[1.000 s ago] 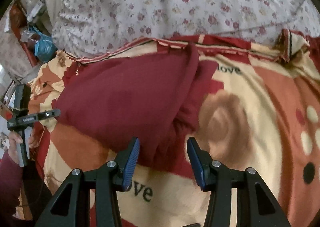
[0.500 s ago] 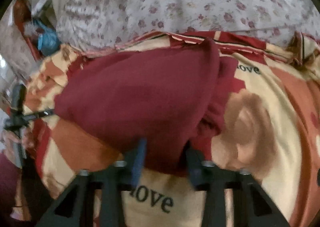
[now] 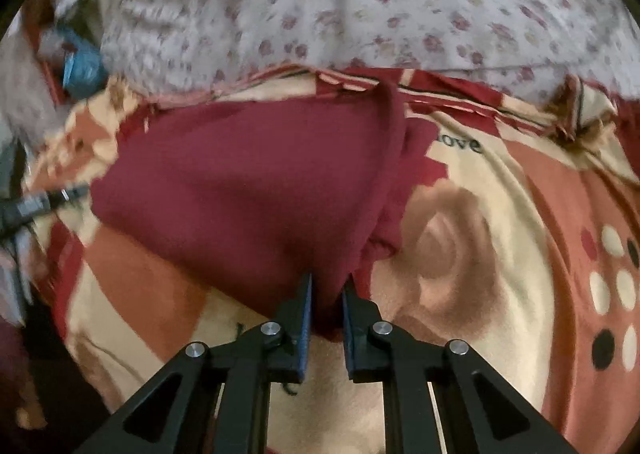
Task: Fold small clothes
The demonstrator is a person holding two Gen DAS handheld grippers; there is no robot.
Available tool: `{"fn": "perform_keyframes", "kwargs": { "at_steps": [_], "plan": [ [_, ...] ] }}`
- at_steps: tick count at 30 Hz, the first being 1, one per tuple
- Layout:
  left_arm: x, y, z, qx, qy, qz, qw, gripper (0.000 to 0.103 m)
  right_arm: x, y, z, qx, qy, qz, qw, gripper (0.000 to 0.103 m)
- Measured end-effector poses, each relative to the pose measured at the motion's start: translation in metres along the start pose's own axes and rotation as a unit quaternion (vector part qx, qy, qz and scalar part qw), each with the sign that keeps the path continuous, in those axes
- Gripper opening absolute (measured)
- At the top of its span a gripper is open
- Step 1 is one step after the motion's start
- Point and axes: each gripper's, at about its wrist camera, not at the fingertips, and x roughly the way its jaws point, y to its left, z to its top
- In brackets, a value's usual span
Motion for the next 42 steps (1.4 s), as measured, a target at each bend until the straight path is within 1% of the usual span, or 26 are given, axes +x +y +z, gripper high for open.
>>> {"fn": "perform_keyframes", "kwargs": {
  "at_steps": [1,2,3,7,11,12,13,14,15,18,19,21,23,25,30,35,38,42],
  "plan": [
    [0.003,-0.003,0.001,0.001,-0.002,0.004,1.0,0.038,-0.007,-0.002,0.001,0.008,-0.006,-0.001,1.0,0.021],
    [0.006,-0.007,0.002,0.001,-0.002,0.009,1.0,0.038,-0.013,0.0,0.003,0.009,-0.014,-0.003,1.0,0.03],
    [0.01,-0.01,0.004,-0.001,-0.001,0.013,0.9999,0.038,-0.019,0.004,0.004,0.005,-0.022,-0.004,1.0,0.033],
    [0.021,-0.019,0.006,0.001,-0.01,0.048,0.9988,0.038,-0.026,0.028,0.015,-0.023,-0.031,0.003,0.999,0.033],
    [0.029,-0.021,0.004,0.008,-0.012,0.072,0.9973,0.039,-0.012,0.06,0.034,-0.063,-0.033,0.018,0.997,0.033],
    [0.032,-0.02,0.003,0.008,-0.01,0.075,0.9971,0.043,-0.008,0.064,0.036,-0.068,-0.033,0.021,0.997,0.033],
    [0.035,-0.018,0.002,0.006,-0.008,0.079,0.9968,0.05,0.001,0.073,0.042,-0.077,-0.031,0.024,0.996,0.033],
    [0.038,-0.016,0.001,0.003,-0.007,0.082,0.9966,0.053,0.008,0.078,0.046,-0.081,-0.029,0.023,0.996,0.033],
    [0.04,-0.015,0.0,0.001,-0.008,0.083,0.9965,0.058,0.017,0.083,0.05,-0.083,-0.027,0.022,0.996,0.033],
    [0.045,-0.011,-0.001,0.002,-0.005,0.084,0.9965,0.062,0.045,0.096,0.062,-0.086,-0.016,0.025,0.996,0.033],
    [0.047,-0.009,-0.002,0.001,-0.006,0.085,0.9964,0.067,0.052,0.1,0.064,-0.089,-0.014,0.023,0.996,0.033],
    [0.048,-0.008,-0.002,0.001,-0.009,0.088,0.9961,0.072,0.07,0.107,0.071,-0.094,-0.007,0.018,0.995,0.033],
    [0.05,-0.006,-0.002,-0.003,-0.006,0.082,0.9966,0.073,0.084,0.112,0.076,-0.094,0.0,0.019,0.995,0.033],
    [0.053,-0.003,-0.002,-0.008,-0.004,0.081,0.9967,0.079,0.096,0.119,0.081,-0.097,0.004,0.015,0.995,0.033],
    [0.056,-0.002,-0.001,-0.003,-0.005,0.078,0.9969,0.082,0.12,0.131,0.095,-0.11,0.005,0.0,0.994,0.035],
    [0.058,0.001,0.0,-0.011,0.001,0.072,0.9974,0.084,0.132,0.137,0.109,-0.115,0.007,-0.014,0.993,0.036],
    [0.057,0.001,-0.001,-0.009,-0.003,0.069,0.9976,0.085,0.134,0.142,0.115,-0.12,0.012,-0.024,0.992,0.037],
    [0.053,0.002,-0.001,-0.011,-0.003,0.064,0.9979,0.085,0.122,0.153,0.12,-0.127,0.002,-0.007,0.992,0.037]
  ]
}}
